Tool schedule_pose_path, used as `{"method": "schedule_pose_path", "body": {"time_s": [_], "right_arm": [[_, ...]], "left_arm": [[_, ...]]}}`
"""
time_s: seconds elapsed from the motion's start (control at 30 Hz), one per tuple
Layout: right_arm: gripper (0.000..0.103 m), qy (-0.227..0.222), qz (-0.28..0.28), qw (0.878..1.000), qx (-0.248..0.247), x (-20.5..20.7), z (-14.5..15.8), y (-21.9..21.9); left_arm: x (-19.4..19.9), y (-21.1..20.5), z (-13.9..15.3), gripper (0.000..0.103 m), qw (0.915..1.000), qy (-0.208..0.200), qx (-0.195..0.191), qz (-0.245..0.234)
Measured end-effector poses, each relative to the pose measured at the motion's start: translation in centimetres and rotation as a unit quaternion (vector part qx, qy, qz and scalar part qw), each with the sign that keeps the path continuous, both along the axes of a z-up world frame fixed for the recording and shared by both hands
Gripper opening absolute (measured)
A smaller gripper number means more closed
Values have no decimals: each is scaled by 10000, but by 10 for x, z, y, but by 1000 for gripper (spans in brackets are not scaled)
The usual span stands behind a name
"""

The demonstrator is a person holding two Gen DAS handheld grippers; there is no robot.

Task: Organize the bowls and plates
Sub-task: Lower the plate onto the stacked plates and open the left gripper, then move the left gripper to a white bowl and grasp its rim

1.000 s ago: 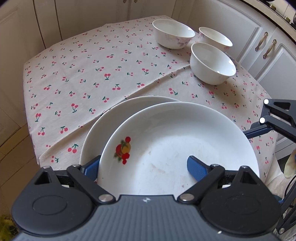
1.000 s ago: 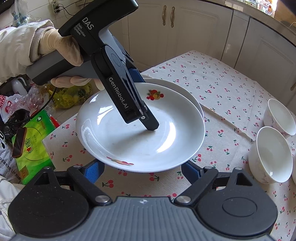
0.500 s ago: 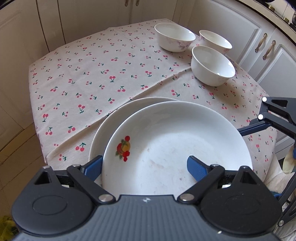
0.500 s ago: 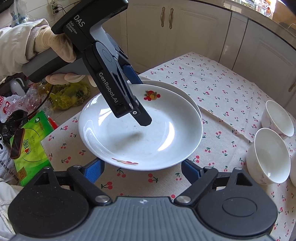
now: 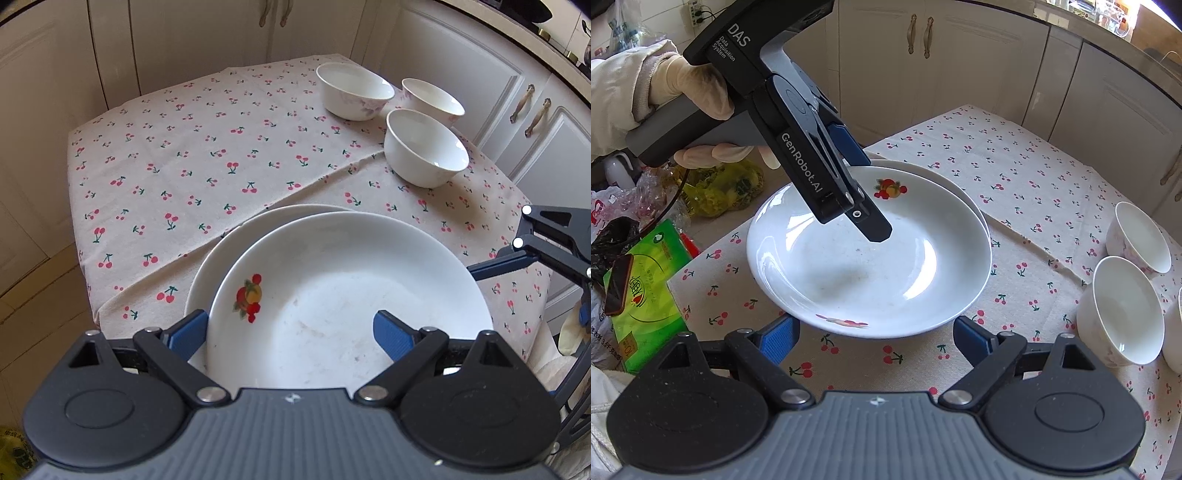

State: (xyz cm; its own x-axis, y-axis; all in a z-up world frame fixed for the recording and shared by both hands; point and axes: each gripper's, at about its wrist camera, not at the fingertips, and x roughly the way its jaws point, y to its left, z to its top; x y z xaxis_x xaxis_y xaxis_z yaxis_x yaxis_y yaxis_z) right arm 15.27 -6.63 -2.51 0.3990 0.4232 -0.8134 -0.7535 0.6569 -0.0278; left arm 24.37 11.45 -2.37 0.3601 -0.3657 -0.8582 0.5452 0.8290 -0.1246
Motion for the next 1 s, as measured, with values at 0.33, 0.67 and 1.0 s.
{"method": "schedule_pose_path", "body": {"time_s": [0.33,0.67,1.0], "right_arm": [[94,-170,49,9998,-25,-2,1,3],[97,-215,-58,9997,80,2,3,-1],[102,-659,-561,9961,166,-1,5,-26]], "left_arm": [[1,3,9,96,9998,-186,-66,49],[-5,7,19,96,9984,-393,-377,172],[-38,-11,42,96,9906,-1198,-544,363]]}}
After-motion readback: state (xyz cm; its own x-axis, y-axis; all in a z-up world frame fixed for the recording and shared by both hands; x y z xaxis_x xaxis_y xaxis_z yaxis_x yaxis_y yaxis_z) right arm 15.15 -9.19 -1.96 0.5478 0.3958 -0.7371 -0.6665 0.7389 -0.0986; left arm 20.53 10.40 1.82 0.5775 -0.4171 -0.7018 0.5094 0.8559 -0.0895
